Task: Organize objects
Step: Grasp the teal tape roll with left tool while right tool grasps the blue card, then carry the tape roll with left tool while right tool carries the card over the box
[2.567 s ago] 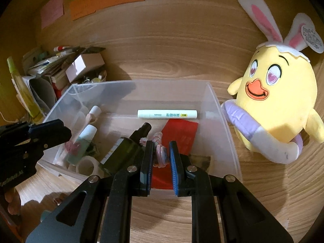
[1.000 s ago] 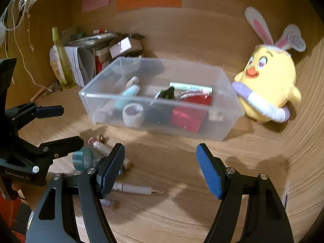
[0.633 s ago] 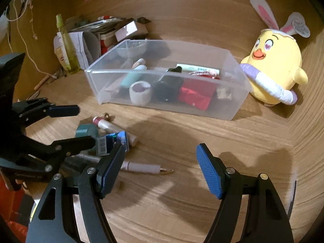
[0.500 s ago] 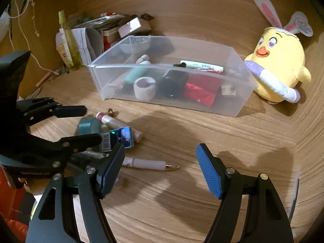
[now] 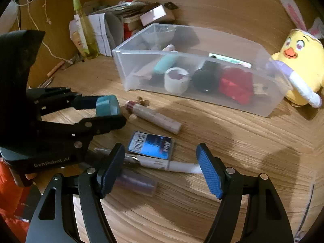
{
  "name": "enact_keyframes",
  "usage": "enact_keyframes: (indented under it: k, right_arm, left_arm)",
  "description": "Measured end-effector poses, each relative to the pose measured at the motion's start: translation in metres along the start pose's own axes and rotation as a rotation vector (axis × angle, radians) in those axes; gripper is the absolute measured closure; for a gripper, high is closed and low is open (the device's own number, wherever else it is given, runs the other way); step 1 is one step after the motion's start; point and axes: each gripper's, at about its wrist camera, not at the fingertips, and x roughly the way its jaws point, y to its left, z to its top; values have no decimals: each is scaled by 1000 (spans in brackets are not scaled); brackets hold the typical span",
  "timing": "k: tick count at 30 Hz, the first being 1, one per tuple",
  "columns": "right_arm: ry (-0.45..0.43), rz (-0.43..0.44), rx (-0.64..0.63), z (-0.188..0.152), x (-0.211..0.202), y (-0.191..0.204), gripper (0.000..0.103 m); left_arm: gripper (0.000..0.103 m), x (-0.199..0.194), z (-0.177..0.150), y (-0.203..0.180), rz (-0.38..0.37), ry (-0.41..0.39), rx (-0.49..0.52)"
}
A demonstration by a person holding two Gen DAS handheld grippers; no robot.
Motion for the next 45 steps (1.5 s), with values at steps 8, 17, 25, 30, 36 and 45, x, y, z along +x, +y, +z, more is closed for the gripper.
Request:
enact_keyframes:
  k: [8,17,25,30,36,45]
  right_arm:
    - [35,-32,2,7,18,8,34]
    - [14,-77,-8,4,22,10,57]
    - [-56,-81,34,9,-2,-2,57]
    - [-109,-97,54,17,-21,-13,57]
    - [-179,-121,75,28,-42,-26,57]
    - [-265,-157,101,45,-65,-50,57]
  left_arm:
    - [62,-14,-3,16,27,-56,-58]
    - [62,-23,1,19,14,-95,-83]
    - [62,-36,13,15,17,-139,-86]
    - [62,-43,25,12,23,-171,-82]
    - [62,-49,44,7,27,-211,-78]
    - [62,-55,69,-3,29,-255,-68]
